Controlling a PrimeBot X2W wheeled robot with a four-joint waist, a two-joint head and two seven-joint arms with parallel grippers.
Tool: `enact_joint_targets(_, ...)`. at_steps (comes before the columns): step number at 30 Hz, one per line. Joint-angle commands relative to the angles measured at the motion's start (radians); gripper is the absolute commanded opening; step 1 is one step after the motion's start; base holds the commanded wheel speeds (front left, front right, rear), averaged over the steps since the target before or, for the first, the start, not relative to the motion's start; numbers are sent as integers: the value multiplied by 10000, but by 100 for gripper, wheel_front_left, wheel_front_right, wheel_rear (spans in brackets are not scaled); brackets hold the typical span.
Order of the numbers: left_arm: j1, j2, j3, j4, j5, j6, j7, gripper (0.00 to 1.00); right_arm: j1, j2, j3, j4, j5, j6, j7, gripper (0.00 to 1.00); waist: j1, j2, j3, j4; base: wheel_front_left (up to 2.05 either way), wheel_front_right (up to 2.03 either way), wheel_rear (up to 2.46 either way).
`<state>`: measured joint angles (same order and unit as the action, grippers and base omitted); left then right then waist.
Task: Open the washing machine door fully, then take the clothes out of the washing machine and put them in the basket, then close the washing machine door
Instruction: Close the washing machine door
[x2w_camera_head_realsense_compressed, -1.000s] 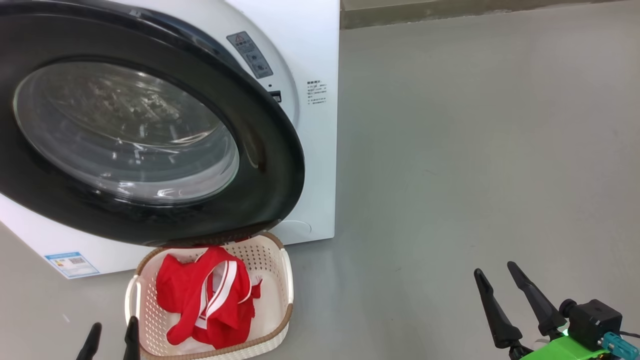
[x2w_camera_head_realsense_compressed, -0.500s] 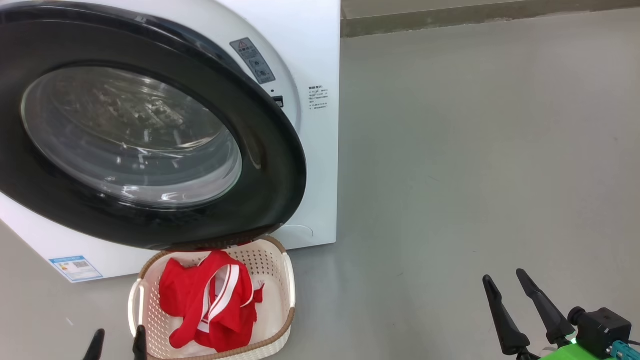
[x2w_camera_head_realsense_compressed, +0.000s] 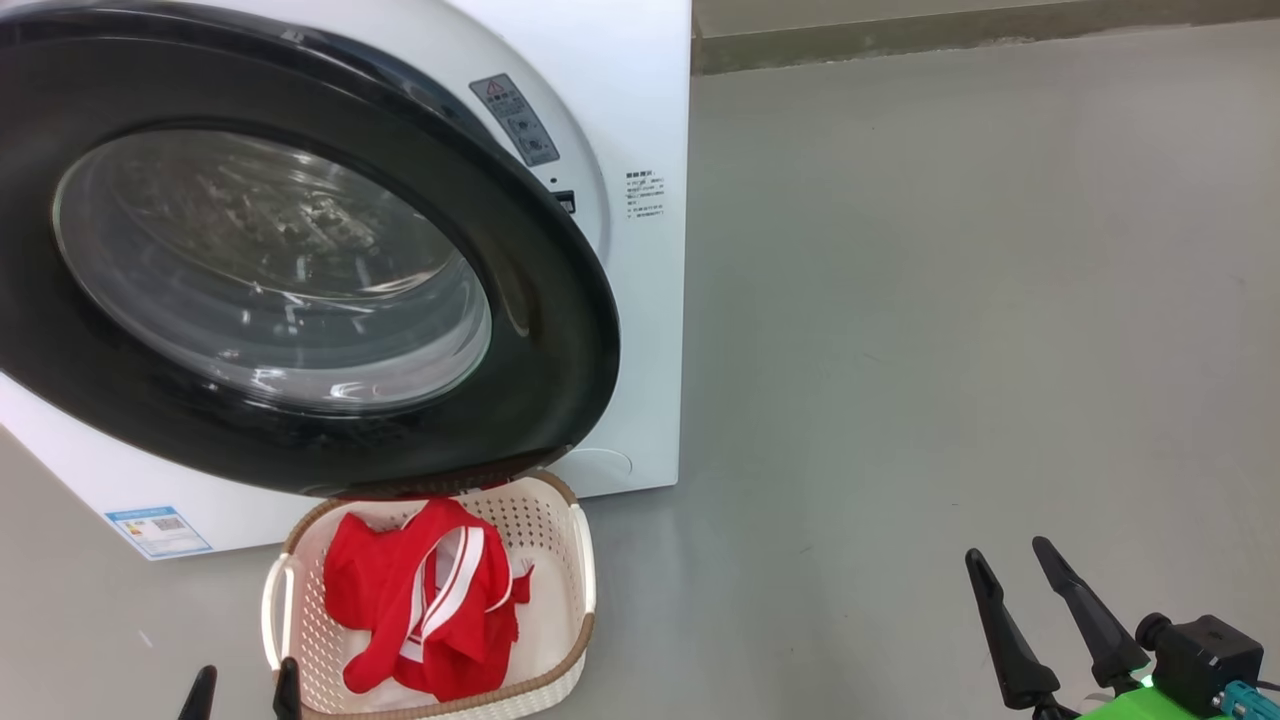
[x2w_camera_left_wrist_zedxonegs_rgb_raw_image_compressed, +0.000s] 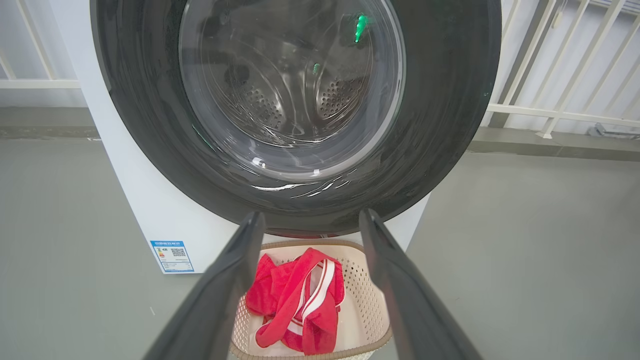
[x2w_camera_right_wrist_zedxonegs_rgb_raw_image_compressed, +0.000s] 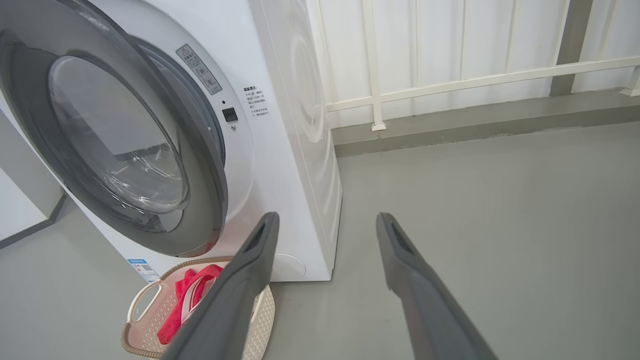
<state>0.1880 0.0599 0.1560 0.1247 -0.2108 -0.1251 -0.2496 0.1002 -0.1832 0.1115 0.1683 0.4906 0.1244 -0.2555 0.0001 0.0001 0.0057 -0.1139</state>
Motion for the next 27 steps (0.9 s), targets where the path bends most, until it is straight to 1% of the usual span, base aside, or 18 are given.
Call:
enact_joint_targets(1,-153,33,358,-262,42,-56,-122,100,-103,-154,154,-285,-131,63,-63,100,-1,-1,11,11,0,0,0)
enact_joint_targets(9,-225,0,223,-371,80,-56,-122,100,-203,-125,204,-341,-95,63,-63,100,-1,-1,78,220,0,0,0)
enact_joint_targets(10,-246,-8,182,-382,82,-56,-122,100,-244,-130,245,-359,-71,63,-63,96,-1,-1,96,282,0,0,0)
enact_joint_targets(11,-265,-17,140,-392,81,-56,-122,100,-295,-130,279,-369,-54,63,-63,48,-1,-1,110,344,0,0,0)
enact_joint_targets(12,-284,-27,98,-407,75,-56,-122,100,-361,-122,309,-387,-31,63,-63,29,-1,-1,130,417,0,0,0)
enact_joint_targets(13,-307,-37,63,-426,65,-56,-122,100,-440,-112,342,-398,-4,63,-63,5,-1,-1,152,494,0,0,0)
enact_joint_targets(14,-332,-46,17,-441,57,-56,-122,100,-533,-106,399,-402,23,63,-63,0,-1,-1,173,583,0,0,0)
enact_joint_targets(21,-541,-88,-412,-569,16,-56,-122,100,-1607,3,1001,-326,111,63,-63,0,-1,-1,430,1347,0,0,0)
enact_joint_targets(27,-832,-94,-792,-547,-284,-56,-122,100,-2860,81,1626,-74,181,63,-63,0,-1,-1,778,2010,0,0,0)
